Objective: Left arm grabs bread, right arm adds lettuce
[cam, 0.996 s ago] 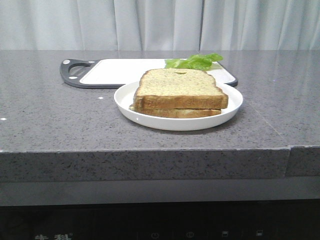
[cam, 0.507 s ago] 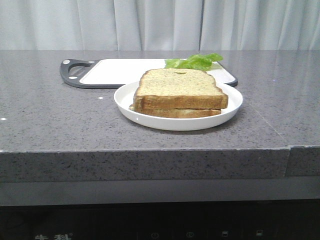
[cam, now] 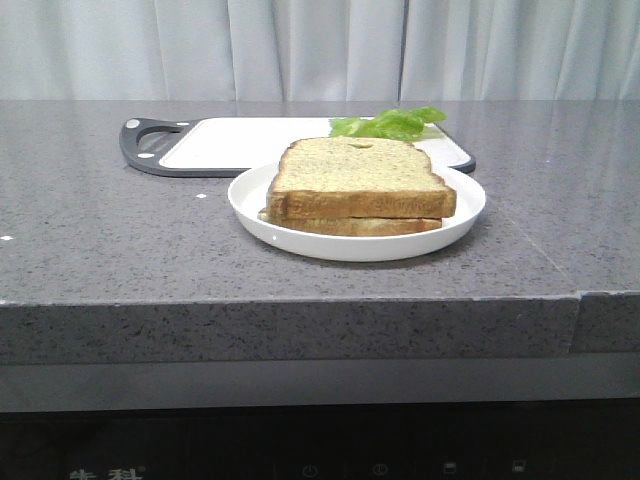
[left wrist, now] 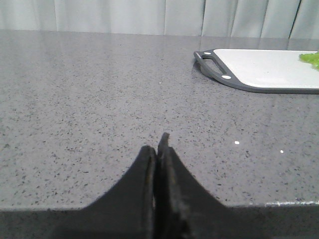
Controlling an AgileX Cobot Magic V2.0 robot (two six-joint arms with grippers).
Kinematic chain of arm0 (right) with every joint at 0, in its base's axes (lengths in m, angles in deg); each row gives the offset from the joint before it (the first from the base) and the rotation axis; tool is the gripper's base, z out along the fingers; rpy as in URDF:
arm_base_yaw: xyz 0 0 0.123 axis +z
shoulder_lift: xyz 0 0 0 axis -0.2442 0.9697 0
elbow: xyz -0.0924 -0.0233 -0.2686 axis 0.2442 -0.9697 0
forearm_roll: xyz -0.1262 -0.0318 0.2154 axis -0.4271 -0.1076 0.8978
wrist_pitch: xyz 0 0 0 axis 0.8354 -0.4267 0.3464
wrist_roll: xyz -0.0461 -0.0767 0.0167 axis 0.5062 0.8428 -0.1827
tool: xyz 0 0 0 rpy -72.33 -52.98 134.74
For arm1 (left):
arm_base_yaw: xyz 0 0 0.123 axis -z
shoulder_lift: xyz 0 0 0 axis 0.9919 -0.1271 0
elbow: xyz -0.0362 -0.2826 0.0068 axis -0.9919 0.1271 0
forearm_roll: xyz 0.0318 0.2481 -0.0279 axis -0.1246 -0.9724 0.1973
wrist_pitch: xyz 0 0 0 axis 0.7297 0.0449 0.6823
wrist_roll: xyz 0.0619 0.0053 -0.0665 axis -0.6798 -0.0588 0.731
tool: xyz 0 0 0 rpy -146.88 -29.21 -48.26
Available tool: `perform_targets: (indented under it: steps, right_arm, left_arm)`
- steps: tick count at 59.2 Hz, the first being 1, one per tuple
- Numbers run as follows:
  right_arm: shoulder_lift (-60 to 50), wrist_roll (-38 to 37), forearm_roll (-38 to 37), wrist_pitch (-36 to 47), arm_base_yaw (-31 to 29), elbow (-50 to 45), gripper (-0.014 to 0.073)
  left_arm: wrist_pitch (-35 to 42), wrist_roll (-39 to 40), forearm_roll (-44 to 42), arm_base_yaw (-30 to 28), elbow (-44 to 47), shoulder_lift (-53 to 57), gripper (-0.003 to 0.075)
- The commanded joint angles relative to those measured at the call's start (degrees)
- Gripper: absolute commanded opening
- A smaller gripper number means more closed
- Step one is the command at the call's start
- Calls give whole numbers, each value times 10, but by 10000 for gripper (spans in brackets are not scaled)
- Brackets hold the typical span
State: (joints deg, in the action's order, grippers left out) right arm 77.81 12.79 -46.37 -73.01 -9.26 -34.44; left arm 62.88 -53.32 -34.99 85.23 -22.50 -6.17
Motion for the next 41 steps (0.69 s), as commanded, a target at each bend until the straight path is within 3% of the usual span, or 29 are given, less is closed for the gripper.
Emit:
perform_targets:
  steps: [1, 9, 15, 23, 41]
  right_arm:
    - [-14, 3, -6, 56, -3, 2, -61]
    - [-13, 3, -6, 101, -3, 11, -61]
    - [-4, 3, -6, 68, -3, 61, -61]
    - [55, 3, -6, 3, -3, 168, -61]
    - [226, 3, -6, -8, -3, 314, -61]
  left_arm:
    - [75, 4, 3, -2, 2, 11, -20]
    - [78, 4, 18, -2, -36, 6, -20]
    - [29, 4, 12, -1, -104, -23, -20]
    - [-41, 4, -12, -1, -208, -121, -20]
    - [-35, 4, -16, -1, -325, -324, -20]
